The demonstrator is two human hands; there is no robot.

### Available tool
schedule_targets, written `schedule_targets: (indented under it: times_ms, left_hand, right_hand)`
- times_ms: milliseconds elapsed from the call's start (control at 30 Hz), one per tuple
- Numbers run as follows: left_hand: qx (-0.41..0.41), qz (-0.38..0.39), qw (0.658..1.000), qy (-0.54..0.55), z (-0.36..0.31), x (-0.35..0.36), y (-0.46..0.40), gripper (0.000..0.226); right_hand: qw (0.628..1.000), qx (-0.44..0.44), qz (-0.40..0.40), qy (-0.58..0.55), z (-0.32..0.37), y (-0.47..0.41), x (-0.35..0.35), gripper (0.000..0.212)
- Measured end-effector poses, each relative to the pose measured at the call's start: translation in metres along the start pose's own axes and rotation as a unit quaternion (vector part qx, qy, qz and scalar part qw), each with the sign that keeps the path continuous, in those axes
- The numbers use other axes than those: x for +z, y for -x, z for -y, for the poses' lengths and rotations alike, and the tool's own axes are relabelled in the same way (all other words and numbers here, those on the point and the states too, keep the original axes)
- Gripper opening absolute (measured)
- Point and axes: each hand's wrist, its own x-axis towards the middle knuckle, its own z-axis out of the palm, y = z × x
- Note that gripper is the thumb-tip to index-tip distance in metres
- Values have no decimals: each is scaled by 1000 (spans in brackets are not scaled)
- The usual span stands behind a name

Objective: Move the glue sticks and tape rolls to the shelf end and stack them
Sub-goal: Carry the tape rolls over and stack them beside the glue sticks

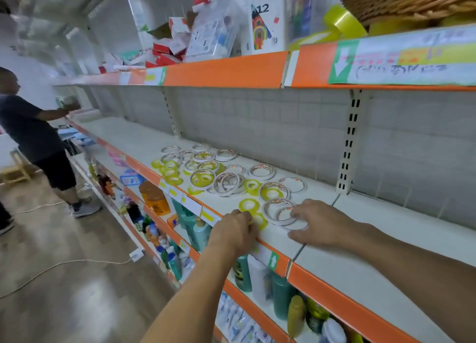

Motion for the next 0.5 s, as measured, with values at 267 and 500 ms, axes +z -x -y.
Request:
schedule_targets:
  times_ms: [267, 500]
  left_hand:
    - [83, 1, 997, -1, 30, -4, -59, 36]
    - [134, 24, 991, 4, 45, -3, -81, 48]
  right_hand:
    - [997, 56, -14, -44, 16, -30, 5, 76]
    - [993, 101, -12, -55, 26, -41, 17, 98]
